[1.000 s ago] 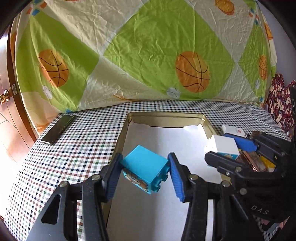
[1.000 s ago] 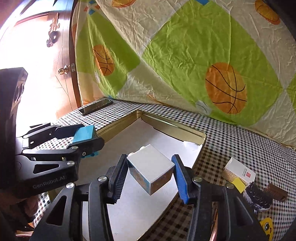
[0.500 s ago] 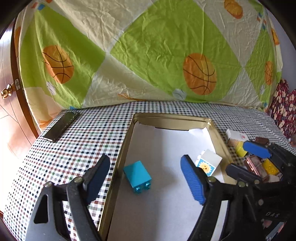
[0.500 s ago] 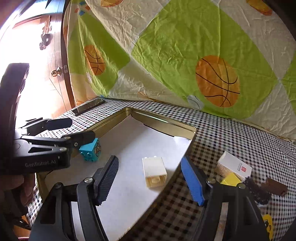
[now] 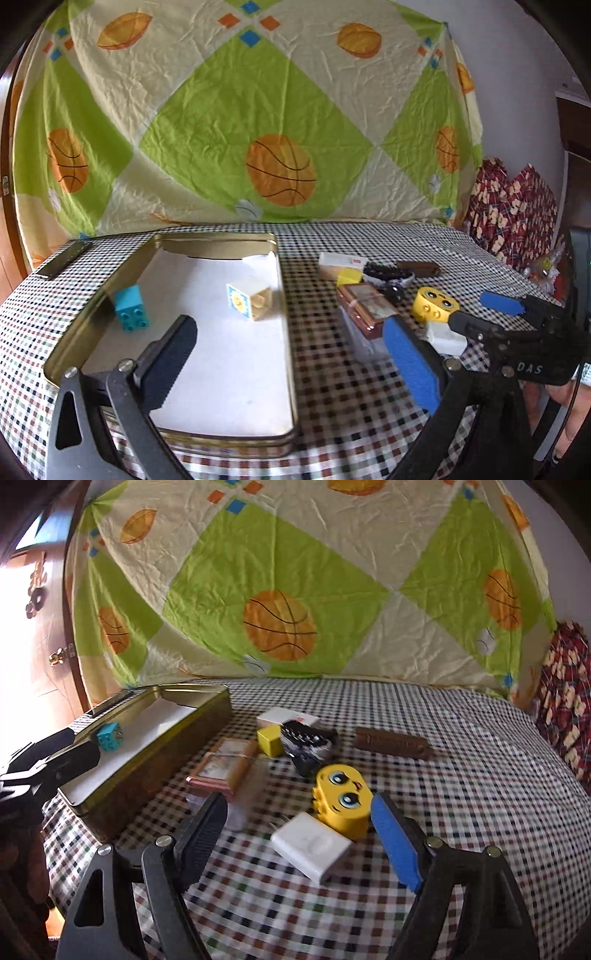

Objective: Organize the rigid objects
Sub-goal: 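Grasp the white rectangular charger with the right tool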

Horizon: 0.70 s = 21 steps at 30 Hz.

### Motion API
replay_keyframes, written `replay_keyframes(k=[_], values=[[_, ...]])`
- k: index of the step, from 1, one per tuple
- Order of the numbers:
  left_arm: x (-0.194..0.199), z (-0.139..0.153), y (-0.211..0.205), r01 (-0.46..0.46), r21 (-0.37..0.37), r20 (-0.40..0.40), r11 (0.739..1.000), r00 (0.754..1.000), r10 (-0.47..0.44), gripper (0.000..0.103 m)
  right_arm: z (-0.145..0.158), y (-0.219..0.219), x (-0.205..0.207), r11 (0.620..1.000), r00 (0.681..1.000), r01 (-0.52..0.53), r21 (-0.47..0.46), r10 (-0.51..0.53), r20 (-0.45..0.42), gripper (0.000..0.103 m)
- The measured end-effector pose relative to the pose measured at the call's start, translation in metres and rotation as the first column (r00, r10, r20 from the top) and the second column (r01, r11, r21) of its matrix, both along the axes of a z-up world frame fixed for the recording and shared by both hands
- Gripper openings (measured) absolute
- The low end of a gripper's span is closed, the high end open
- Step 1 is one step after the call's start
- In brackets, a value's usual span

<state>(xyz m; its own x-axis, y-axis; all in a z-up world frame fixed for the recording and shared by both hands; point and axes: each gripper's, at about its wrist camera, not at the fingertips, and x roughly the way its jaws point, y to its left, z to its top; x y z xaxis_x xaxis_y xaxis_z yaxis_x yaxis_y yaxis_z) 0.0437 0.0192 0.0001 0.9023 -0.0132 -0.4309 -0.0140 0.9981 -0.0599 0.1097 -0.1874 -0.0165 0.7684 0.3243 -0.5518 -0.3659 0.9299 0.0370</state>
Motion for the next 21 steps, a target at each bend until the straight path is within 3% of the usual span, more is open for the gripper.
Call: replay_keyframes(k=[16, 19, 21], values=[[0.019, -0.011, -0.044, 0.070, 0.050, -0.068, 0.996, 0.995, -0.067, 0.102, -0.024, 0.011, 0.025, 0.998, 0.984, -0.054, -0.038, 0.047, -0.170, 0.081], [0.021, -0.012, -0.048, 0.080, 0.048, -0.079, 0.996, 0.994, -0.076, 0.102, -0.028, 0.011, 0.030, 0.997, 0.977, -0.065, -0.039, 0.056, -0.207, 0.065], [0.020, -0.012, -0.049, 0.083, 0.047, -0.076, 0.995, 0.994, -0.080, 0.102, -0.028, 0.014, 0.028, 0.996, 0.978, -0.075, -0.053, 0.063, -0.201, 0.062]])
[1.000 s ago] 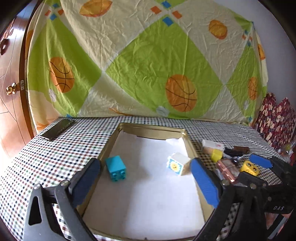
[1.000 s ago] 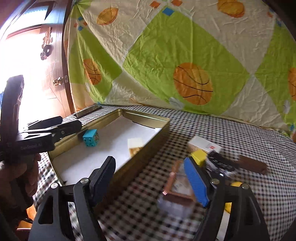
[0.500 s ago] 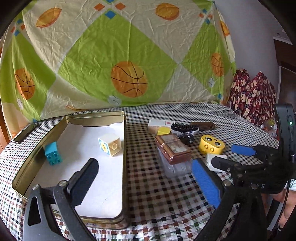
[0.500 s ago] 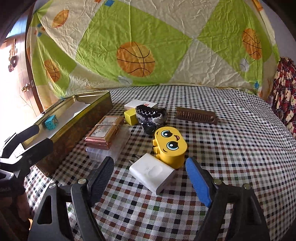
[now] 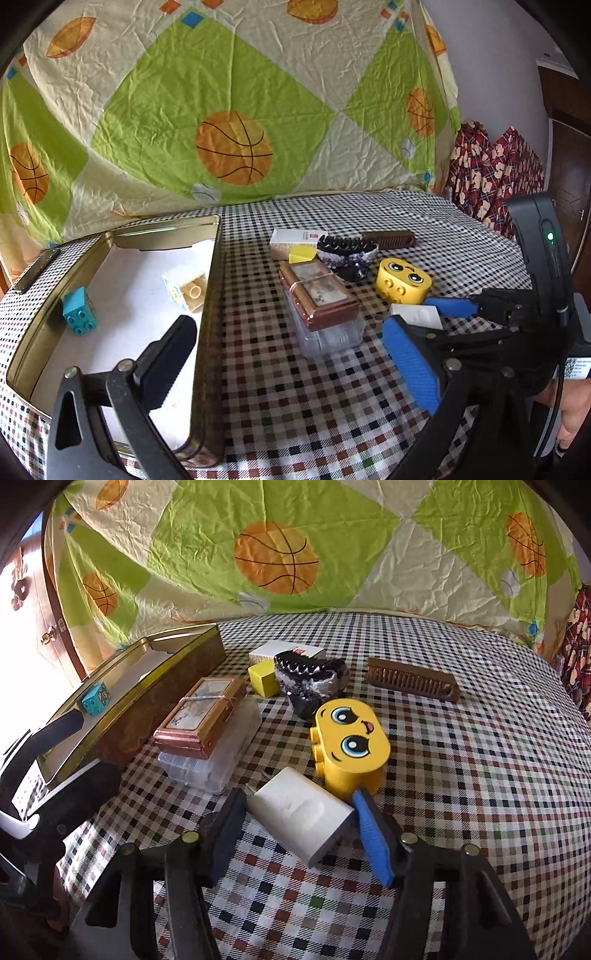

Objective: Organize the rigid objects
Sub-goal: 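Grasp the white rectangular charger with the right tool, then grasp the brown picture frame with the left tool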

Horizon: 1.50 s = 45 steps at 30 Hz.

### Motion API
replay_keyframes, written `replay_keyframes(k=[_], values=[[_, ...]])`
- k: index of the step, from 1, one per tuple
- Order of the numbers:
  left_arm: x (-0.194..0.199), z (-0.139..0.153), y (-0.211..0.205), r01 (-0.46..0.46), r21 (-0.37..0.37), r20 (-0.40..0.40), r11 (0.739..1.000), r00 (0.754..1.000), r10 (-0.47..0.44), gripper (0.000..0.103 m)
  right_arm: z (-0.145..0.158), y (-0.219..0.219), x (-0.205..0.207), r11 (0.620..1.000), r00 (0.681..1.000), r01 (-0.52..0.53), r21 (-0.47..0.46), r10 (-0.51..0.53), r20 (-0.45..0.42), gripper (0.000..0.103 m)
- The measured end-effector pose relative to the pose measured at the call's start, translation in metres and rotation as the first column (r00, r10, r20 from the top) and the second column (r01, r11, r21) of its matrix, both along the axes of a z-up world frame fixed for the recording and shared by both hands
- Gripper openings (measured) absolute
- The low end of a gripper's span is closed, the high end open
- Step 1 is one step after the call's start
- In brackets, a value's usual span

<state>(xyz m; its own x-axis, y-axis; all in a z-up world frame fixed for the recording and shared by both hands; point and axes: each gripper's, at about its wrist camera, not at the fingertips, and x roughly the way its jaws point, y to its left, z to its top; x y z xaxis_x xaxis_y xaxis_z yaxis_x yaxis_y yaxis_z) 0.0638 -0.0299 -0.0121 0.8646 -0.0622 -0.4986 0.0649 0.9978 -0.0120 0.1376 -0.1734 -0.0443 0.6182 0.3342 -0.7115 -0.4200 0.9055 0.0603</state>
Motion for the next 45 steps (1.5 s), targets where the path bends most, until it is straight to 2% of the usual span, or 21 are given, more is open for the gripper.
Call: replay_keyframes(k=[11, 15, 19, 21, 22, 26, 32, 34, 41, 45], values=[[0.014, 0.003, -0.016, 0.050, 0.015, -0.036, 0.999, 0.998, -0.049, 0.102, 0.017, -0.021, -0.017, 0.992, 0.983, 0.089, 0.086, -0.101, 0.152, 0.061], [0.026, 0.002, -0.025, 0.076, 0.019, -0.085, 0.997, 0.994, -0.074, 0.100, 0.019, -0.028, -0.014, 0.992, 0.975, 0.123, 0.038, -0.128, 0.182, 0.062], [0.041, -0.001, -0.035, 0.096, 0.022, -0.128, 0.995, 0.987, -0.092, 0.093, 0.017, -0.049, -0.008, 0.986, 0.974, 0.151, 0.069, -0.160, 0.159, 0.062], [0.050, -0.005, -0.036, 0.088, 0.011, -0.160, 0.996, 0.983, -0.085, 0.087, 0.016, -0.053, -0.007, 0.985, 0.977, 0.141, 0.097, -0.154, 0.146, 0.062], [0.054, -0.006, -0.035, 0.084, -0.003, -0.174, 0.996, 0.981, -0.084, 0.081, 0.016, -0.053, -0.006, 0.986, 0.978, 0.136, 0.100, -0.149, 0.143, 0.062], [0.065, -0.011, -0.034, 0.064, -0.018, -0.208, 0.998, 0.976, -0.066, 0.071, 0.015, -0.052, -0.007, 0.987, 0.981, 0.115, 0.116, -0.131, 0.140, 0.062], [0.077, -0.017, -0.035, 0.047, -0.011, -0.252, 0.999, 0.966, -0.048, 0.070, 0.015, -0.050, -0.010, 0.989, 0.982, 0.096, 0.114, -0.113, 0.153, 0.062], [0.080, -0.019, -0.033, 0.041, -0.014, -0.273, 0.999, 0.961, -0.044, 0.062, 0.016, -0.051, -0.011, 0.989, 0.981, 0.095, 0.116, -0.113, 0.157, 0.062], [0.075, -0.015, -0.027, 0.045, -0.054, -0.238, 0.998, 0.970, -0.057, 0.044, 0.016, -0.050, -0.013, 0.990, 0.980, 0.087, 0.115, -0.106, 0.168, 0.062], [0.074, -0.013, -0.025, 0.049, -0.068, -0.227, 0.996, 0.972, -0.064, 0.044, 0.017, -0.051, -0.014, 0.990, 0.979, 0.085, 0.117, -0.104, 0.174, 0.062]])
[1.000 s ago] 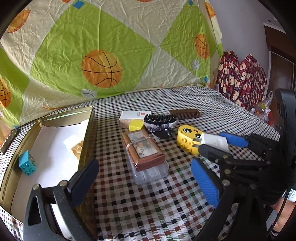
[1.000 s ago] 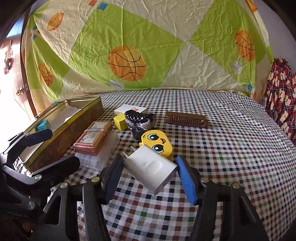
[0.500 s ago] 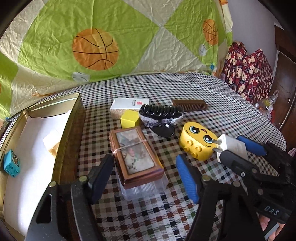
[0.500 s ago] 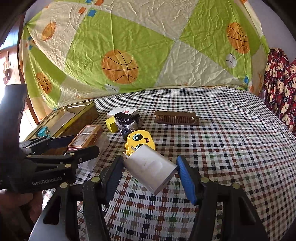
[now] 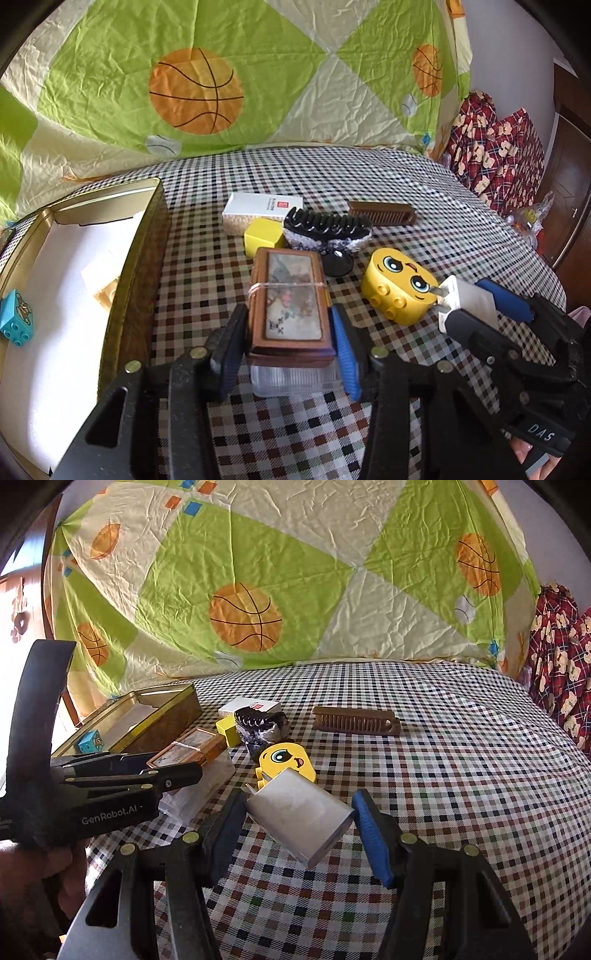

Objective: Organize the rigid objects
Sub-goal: 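Grasp the brown picture frame with the left tool, then lift the frame off the clear plastic box with the left tool while the right tool holds the charger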

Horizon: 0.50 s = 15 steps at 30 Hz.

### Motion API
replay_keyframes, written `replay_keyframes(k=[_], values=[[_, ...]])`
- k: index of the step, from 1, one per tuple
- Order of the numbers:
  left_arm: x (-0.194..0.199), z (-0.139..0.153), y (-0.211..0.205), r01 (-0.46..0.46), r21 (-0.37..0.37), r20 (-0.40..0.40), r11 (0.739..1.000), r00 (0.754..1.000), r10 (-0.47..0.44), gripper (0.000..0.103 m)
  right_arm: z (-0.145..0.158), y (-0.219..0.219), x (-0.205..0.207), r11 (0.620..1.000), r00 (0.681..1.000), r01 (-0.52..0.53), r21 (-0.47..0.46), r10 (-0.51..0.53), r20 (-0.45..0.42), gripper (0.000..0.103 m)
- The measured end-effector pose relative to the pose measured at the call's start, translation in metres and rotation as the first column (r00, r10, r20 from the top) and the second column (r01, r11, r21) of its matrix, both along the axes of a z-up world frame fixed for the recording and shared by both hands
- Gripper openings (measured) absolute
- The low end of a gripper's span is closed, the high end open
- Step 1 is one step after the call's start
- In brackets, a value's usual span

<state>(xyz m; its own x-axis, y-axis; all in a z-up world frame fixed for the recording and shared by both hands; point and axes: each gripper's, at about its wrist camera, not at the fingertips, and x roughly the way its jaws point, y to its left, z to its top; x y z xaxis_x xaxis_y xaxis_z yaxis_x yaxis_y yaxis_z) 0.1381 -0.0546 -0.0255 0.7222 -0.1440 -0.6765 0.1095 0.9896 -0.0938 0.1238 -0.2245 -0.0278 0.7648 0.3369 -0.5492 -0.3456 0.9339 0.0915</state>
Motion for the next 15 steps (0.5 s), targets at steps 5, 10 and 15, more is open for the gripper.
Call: replay_keyframes(k=[5, 10, 15], values=[[-0.009, 0.007, 0.000, -0.011, 0.006, 0.054, 1.000, 0.999, 0.010, 0.044, 0.001, 0.000, -0.002, 1.000, 1.000, -0.001, 0.001, 0.001, 0.010, 0.062], [-0.012, 0.011, 0.002, -0.023, -0.004, 0.091, 1.000, 0.996, 0.023, 0.044, 0.002, -0.001, -0.005, 1.000, 1.000, -0.002, 0.009, 0.001, 0.030, 0.062], [-0.019, 0.015, 0.006, -0.038, -0.021, 0.133, 0.999, 0.990, 0.040, 0.044, 0.004, -0.002, -0.008, 1.000, 0.999, -0.006, 0.018, 0.005, 0.050, 0.062]])
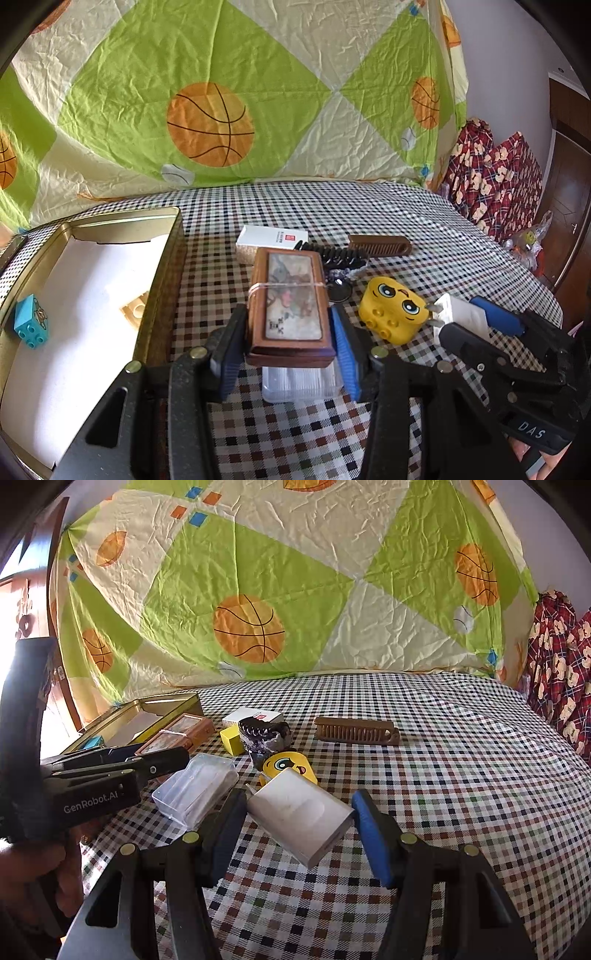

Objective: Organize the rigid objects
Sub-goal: 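Lift the frame off the clear plastic box with the left tool while the right tool holds the charger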

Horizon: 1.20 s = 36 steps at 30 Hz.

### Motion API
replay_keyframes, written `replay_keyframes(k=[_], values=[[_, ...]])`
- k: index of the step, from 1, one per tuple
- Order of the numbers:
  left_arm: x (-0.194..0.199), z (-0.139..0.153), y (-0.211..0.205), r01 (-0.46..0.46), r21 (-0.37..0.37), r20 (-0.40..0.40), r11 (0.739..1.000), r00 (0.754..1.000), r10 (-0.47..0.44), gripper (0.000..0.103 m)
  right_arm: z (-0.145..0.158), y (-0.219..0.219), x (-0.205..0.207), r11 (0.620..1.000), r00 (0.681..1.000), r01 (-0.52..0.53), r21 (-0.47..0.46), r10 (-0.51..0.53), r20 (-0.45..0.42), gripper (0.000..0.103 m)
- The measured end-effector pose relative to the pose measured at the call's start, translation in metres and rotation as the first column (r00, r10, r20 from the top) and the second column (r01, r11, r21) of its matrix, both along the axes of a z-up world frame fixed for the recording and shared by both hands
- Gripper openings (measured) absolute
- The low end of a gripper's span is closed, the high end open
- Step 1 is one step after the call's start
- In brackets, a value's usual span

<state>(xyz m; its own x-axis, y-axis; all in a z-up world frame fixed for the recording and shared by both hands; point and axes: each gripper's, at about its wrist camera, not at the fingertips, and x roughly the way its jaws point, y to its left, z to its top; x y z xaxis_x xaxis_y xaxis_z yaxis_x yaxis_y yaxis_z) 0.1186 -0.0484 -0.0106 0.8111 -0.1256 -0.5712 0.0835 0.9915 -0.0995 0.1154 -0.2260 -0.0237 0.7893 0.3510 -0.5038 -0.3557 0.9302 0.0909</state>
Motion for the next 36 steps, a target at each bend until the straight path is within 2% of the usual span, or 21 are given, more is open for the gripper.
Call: replay_keyframes(k=[17, 36], values=[[-0.022, 0.013, -0.001, -0.046, 0.018, 0.143, 0.999, 0.989, 0.043, 0.044, 0.004, -0.008, -0.014, 0.999, 0.996, -0.006, 0.050, 0.002, 0.091, 0.062], [-0.037, 0.019, 0.004, -0.075, 0.004, 0.227, 0.997, 0.971, 0.072, 0.044, 0.009, -0.013, -0.024, 0.997, 0.986, 0.013, 0.077, -0.025, 0.164, 0.062]])
